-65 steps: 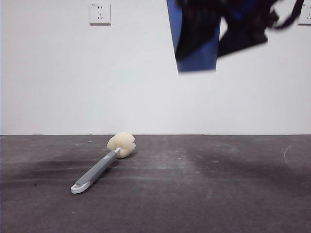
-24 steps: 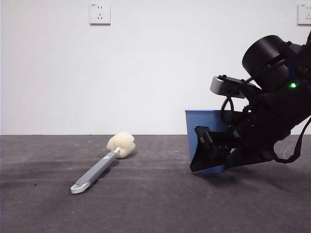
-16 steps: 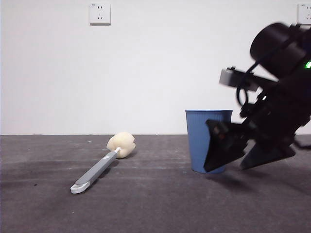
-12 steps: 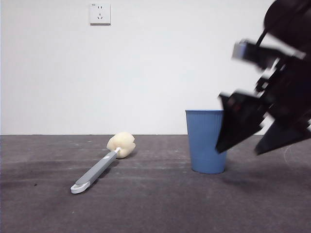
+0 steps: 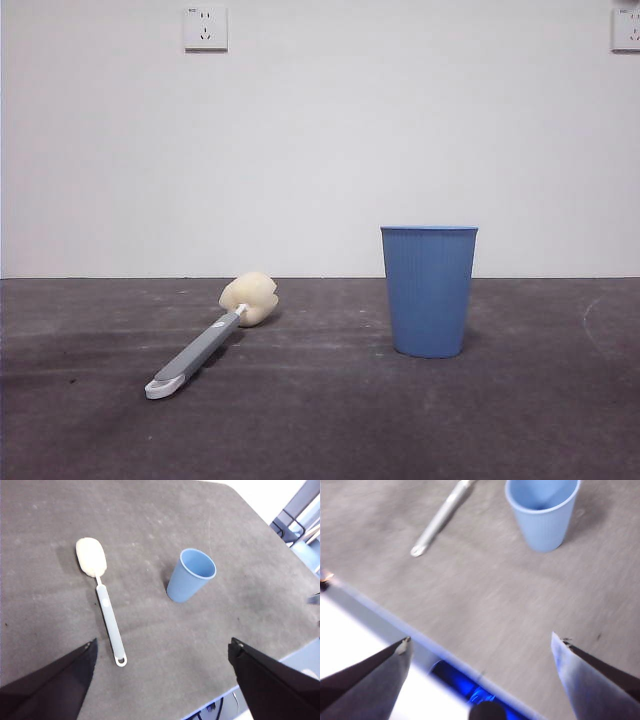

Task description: Pick up the cup brush,pick up the cup,insert the brush into the cup,clean the cup,put the cup brush back,put the cup back to the fixed position on the table

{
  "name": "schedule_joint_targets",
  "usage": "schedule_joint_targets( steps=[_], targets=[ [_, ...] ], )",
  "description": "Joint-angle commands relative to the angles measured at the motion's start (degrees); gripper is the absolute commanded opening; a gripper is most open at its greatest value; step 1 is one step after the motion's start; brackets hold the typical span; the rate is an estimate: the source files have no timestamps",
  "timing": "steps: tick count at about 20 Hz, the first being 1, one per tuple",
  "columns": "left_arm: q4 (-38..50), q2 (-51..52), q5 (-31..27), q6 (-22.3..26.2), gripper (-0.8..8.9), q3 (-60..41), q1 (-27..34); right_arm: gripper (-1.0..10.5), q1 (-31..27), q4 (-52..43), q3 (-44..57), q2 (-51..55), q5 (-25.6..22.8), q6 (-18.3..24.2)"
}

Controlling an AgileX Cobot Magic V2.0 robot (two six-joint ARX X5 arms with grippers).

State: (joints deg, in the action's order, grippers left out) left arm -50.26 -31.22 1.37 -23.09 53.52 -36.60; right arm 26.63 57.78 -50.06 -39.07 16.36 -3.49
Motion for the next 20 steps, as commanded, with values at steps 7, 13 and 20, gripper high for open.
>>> schedule_joint_targets(
  steps=[7,13,20],
  targets=[
    [-2.7,0.1,1.9,1.4,2.3,-0.5,-0.2,1.9,0.3,4.5,-8.7,-0.3,3.9,-0.8],
    [-2.5,0.1,1.9,2.2,-0.08,-0.5,-0.2,-0.1,0.5,5.6,-8.7,-0.3,6.6,-0.1],
    [-2.4,0.1,1.7,2.2,-0.05,-0.5,-0.2,-0.1,0.5,5.4,-8.7,-0.3,7.3,-0.1]
  ],
)
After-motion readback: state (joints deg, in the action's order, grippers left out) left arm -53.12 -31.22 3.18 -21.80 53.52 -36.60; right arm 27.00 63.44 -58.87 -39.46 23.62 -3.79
